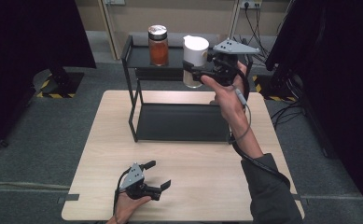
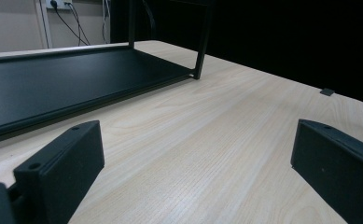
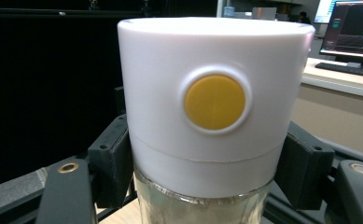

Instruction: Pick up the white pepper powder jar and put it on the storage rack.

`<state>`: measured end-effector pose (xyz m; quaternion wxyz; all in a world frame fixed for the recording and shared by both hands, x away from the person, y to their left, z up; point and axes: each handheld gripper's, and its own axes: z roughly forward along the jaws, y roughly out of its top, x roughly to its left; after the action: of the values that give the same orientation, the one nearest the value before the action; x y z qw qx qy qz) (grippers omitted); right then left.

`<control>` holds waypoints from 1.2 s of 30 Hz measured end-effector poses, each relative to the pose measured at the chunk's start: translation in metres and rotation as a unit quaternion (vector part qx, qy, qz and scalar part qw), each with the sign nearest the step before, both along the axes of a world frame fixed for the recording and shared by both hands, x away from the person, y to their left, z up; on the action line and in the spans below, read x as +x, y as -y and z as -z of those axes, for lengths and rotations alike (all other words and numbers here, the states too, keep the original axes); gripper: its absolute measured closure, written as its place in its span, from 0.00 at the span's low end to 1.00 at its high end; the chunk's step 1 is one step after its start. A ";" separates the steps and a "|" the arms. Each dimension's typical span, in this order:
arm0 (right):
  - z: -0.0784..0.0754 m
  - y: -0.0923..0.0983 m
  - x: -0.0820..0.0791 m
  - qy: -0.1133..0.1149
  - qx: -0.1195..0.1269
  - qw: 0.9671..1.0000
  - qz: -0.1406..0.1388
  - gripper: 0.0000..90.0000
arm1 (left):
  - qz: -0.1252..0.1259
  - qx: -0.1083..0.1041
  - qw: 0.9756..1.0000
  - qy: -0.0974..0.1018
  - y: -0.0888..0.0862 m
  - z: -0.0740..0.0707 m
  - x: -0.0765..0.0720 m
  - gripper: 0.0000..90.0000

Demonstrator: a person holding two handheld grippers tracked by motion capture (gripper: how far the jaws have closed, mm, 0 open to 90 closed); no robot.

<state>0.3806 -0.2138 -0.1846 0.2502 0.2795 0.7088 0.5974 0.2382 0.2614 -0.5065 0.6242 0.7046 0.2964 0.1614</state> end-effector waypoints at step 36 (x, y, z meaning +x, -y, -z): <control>-0.005 -0.049 0.064 -0.006 -0.002 0.996 0.088 0.34 | 0.011 0.005 1.000 0.014 0.001 -0.001 -0.005 0.02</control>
<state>0.4448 -0.1647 -0.1795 0.2977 0.3439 0.6841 0.5702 0.2330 0.2601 -0.5050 0.6265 0.7087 0.2787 0.1662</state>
